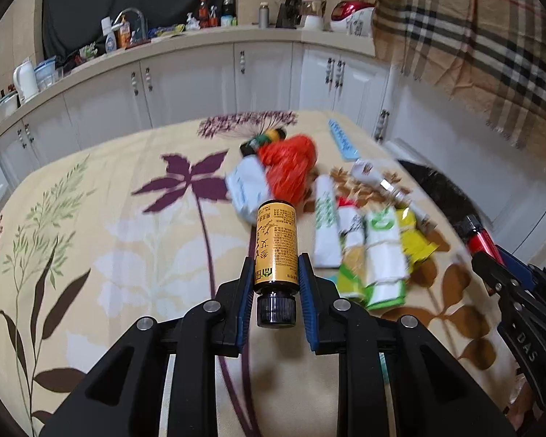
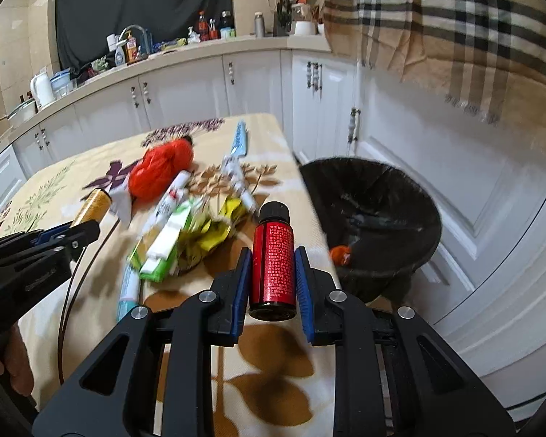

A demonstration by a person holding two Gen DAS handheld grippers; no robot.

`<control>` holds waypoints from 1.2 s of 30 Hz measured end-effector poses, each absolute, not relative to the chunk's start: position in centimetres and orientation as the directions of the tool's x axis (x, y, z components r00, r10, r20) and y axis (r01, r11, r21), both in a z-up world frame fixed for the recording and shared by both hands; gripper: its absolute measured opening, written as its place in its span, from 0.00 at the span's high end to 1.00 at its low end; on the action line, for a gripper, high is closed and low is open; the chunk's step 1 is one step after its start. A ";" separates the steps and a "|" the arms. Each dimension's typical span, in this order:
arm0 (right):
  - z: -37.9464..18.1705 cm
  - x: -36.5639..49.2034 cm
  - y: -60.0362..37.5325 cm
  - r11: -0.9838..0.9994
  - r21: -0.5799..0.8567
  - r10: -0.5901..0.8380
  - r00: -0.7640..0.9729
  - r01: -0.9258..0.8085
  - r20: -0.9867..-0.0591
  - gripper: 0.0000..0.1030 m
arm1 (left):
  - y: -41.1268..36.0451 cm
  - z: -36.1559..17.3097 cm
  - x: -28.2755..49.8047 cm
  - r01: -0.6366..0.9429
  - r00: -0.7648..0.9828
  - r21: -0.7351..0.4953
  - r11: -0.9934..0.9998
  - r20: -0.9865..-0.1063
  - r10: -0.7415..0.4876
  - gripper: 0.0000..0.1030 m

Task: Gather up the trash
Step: 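Grasp the brown bottle with the left tool, then move both tools over the bin and release the can and bottle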

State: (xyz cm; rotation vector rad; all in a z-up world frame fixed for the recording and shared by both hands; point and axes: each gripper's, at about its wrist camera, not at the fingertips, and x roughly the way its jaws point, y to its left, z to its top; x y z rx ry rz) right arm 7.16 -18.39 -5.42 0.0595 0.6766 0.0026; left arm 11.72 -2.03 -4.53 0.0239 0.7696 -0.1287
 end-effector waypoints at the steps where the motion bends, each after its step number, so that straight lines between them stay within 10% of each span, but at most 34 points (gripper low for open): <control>1: -5.0 7.4 -18.8 0.998 0.051 0.012 0.789 0.025 -0.614 0.77 | -2.3 -4.1 11.8 0.133 0.717 -0.028 0.991 -0.687 -0.116 0.76; 32: -6.4 19.3 -31.7 0.973 -0.016 -0.195 0.787 0.229 -0.585 0.77 | -20.5 -4.2 24.3 0.359 0.693 0.059 0.932 -0.686 -0.223 0.76; 36: -7.1 20.4 -32.9 0.969 0.006 -0.195 0.778 0.248 -0.598 0.75 | -20.8 -4.5 25.0 0.333 0.691 0.061 0.941 -0.695 -0.200 0.53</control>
